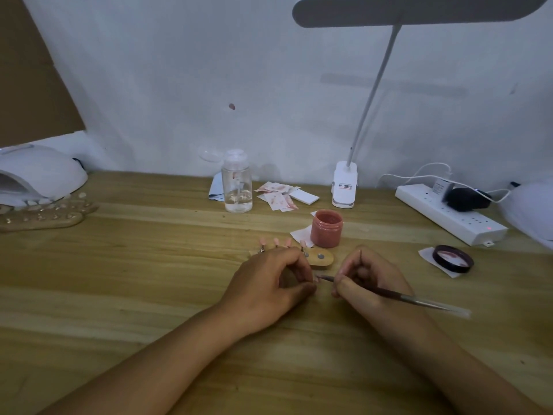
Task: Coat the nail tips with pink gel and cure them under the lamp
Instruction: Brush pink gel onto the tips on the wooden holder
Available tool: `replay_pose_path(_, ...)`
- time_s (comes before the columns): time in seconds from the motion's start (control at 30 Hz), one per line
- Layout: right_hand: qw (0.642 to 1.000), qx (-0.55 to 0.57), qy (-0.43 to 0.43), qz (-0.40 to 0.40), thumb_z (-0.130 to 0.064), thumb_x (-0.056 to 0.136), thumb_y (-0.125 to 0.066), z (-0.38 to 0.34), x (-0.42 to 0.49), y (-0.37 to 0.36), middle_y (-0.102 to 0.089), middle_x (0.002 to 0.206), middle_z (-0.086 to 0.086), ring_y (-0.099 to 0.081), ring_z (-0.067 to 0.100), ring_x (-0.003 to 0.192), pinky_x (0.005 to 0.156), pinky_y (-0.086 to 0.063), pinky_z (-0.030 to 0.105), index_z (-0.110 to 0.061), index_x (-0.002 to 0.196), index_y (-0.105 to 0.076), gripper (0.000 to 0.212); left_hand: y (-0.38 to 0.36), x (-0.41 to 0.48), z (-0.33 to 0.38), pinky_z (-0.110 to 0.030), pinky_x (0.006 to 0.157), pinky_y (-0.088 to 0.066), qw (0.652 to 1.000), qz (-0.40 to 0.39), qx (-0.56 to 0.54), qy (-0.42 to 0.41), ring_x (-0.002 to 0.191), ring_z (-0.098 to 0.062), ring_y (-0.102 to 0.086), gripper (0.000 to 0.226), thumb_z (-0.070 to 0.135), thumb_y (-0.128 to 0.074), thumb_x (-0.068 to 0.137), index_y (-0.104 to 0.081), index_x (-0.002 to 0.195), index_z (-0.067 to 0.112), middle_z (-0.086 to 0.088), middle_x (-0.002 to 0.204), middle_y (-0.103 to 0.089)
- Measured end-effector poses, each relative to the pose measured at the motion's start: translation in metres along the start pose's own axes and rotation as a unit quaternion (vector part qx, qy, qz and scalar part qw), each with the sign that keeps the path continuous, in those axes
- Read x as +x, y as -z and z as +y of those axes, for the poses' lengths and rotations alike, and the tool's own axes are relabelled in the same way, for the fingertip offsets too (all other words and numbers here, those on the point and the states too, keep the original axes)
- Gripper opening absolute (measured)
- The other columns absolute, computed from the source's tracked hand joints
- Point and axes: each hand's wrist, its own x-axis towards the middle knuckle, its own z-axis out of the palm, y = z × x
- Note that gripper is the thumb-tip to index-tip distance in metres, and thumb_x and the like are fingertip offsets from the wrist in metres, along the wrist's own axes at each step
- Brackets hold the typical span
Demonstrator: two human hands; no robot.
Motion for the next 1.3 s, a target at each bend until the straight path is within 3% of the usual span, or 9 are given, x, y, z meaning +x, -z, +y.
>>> replay_pose_path(0.2, 1.0, -0.001, 0.008, -0.002, -0.001, 0.083, -0.065, 0.0019, -0.0004, 0.0012, -0.065, 0.079, 0.021, -0.06, 0.034, 0.077, 0.061, -0.048, 0.036, -0.005, 0.081, -0.058, 0.008, -0.0006, -0.0003, 0.0002, -0.008, 0.058, -0.033, 1.0, -0.002, -0.006, -0.004, 0.065, 0.014, -0.053, 0.018, 0.029, -0.078, 0.081, -0.062, 0.077, 0.036, 0.023, 0.083, -0.066)
replay_pose_path(0.3, 1.0, 0.001, 0.004, -0.013, 0.001, 0.082, -0.064, 0.0011, 0.0, 0.0016, -0.064, 0.078, 0.021, -0.058, 0.025, 0.067, 0.059, -0.045, 0.027, -0.003, 0.081, -0.058, 0.007, -0.0005, 0.0003, -0.0002, -0.008, 0.058, -0.033, 1.0, -0.001, -0.003, -0.004, 0.065, 0.015, -0.053, 0.022, 0.029, -0.078, 0.081, -0.06, 0.075, 0.039, 0.024, 0.081, -0.065)
replay_pose_path(0.5, 1.0, 0.017, 0.006, -0.015, 0.002, 0.082, -0.063, 0.001, -0.0007, 0.0014, -0.061, 0.076, 0.021, -0.054, 0.016, 0.066, 0.06, -0.042, 0.026, -0.002, 0.081, -0.057, 0.007, -0.0009, 0.0001, -0.0006, -0.008, 0.057, -0.031, 1.0, 0.002, -0.003, -0.009, 0.065, 0.014, -0.053, 0.02, 0.029, -0.078, 0.081, -0.061, 0.075, 0.037, 0.025, 0.083, -0.065)
replay_pose_path(0.7, 0.993, 0.118, -0.003, 0.028, -0.007, 0.091, -0.061, 0.0045, 0.0004, 0.0019, -0.064, 0.059, 0.004, -0.054, 0.003, 0.053, 0.055, -0.042, 0.014, -0.003, 0.087, -0.055, 0.008, -0.0011, 0.0, -0.0011, -0.009, 0.056, -0.032, 1.0, 0.006, -0.007, -0.013, 0.061, 0.009, -0.053, 0.014, 0.028, -0.077, 0.082, -0.064, 0.081, 0.032, 0.029, 0.078, -0.063)
replay_pose_path(0.87, 0.986, 0.162, -0.005, 0.036, -0.009, 0.088, -0.064, 0.0038, 0.0006, 0.0038, -0.07, 0.067, 0.01, -0.056, 0.009, 0.056, 0.056, -0.047, 0.016, 0.0, 0.085, -0.055, 0.013, -0.0011, 0.001, -0.0038, -0.014, 0.056, -0.033, 1.0, 0.01, -0.017, 0.004, 0.056, -0.001, -0.053, 0.016, 0.025, -0.076, 0.083, -0.064, 0.084, 0.035, 0.028, 0.083, -0.066)
replay_pose_path(1.1, 0.99, 0.134, -0.027, -0.029, 0.006, 0.089, -0.056, 0.0005, 0.0011, 0.0038, -0.07, 0.066, 0.018, -0.055, 0.013, 0.05, 0.049, -0.044, 0.017, 0.001, 0.078, -0.05, 0.013, 0.0001, 0.0015, -0.0015, -0.009, 0.055, -0.03, 1.0, 0.004, -0.016, 0.015, 0.06, 0.012, -0.052, 0.025, 0.024, -0.077, 0.082, -0.062, 0.077, 0.043, 0.036, 0.069, -0.059)
replay_pose_path(1.3, 0.994, 0.1, -0.025, -0.038, 0.003, 0.087, -0.058, 0.0014, -0.0007, 0.0031, -0.071, 0.067, 0.014, -0.057, 0.011, 0.052, 0.051, -0.045, 0.016, -0.001, 0.08, -0.051, 0.01, 0.0003, 0.0016, -0.0009, -0.019, 0.055, -0.031, 0.999, 0.002, -0.017, 0.029, 0.054, 0.001, -0.051, 0.022, 0.027, -0.077, 0.081, -0.062, 0.076, 0.043, 0.028, 0.064, -0.059)
